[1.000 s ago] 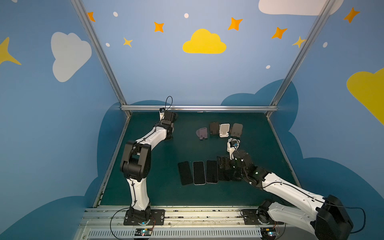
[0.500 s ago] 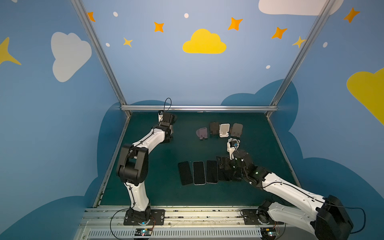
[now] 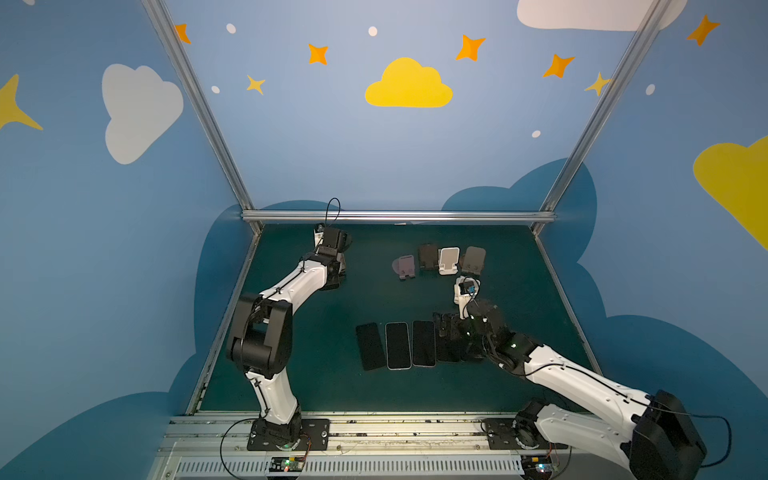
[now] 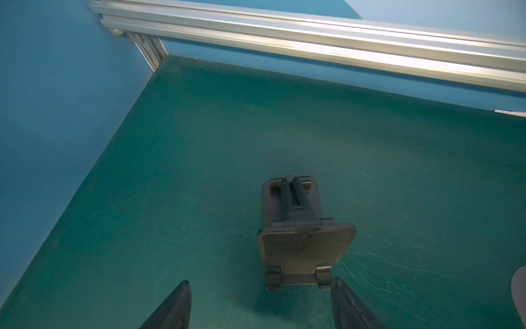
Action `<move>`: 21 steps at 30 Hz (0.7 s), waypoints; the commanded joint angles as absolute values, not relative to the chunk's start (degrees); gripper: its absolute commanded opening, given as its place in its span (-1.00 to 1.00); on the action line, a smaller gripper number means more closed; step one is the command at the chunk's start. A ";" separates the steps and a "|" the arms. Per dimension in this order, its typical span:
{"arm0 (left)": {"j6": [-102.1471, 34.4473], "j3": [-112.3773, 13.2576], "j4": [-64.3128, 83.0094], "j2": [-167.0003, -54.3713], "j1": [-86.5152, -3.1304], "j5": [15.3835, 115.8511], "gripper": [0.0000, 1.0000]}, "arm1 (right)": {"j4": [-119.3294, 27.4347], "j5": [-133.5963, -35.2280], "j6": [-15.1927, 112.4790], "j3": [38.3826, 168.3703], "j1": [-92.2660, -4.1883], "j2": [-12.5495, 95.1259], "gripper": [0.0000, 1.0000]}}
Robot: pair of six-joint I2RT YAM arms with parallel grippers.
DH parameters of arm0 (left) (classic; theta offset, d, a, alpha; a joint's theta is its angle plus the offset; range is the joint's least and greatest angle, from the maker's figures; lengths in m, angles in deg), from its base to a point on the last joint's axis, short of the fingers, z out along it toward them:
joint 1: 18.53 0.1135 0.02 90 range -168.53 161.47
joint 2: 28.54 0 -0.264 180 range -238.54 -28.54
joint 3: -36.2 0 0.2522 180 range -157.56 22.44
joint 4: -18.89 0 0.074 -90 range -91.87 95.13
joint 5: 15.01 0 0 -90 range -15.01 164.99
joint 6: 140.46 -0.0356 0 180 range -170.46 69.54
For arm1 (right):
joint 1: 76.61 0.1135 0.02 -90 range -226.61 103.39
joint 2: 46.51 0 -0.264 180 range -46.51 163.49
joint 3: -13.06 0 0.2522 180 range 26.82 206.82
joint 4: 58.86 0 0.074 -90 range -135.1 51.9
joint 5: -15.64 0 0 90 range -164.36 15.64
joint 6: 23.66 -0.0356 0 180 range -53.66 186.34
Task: Remove the phone from the phone stand
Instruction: 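Lift the dark phone out of the black stand toward the robot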
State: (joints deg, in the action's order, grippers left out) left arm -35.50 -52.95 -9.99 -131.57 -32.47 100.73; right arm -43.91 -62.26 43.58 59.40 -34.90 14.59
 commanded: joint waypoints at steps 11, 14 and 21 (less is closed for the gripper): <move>-34.33 -50.54 -13.94 -125.31 -32.78 98.67 0.22 | -43.14 -62.43 43.24 60.78 -35.04 13.75 0.82; -33.56 -49.34 -16.32 -123.52 -32.95 96.82 0.22 | -43.41 -62.77 43.21 60.83 -35.04 13.74 0.81; -32.14 -48.06 -23.11 -120.78 -34.21 92.43 0.19 | -43.55 -63.21 43.14 60.98 -35.04 14.22 0.82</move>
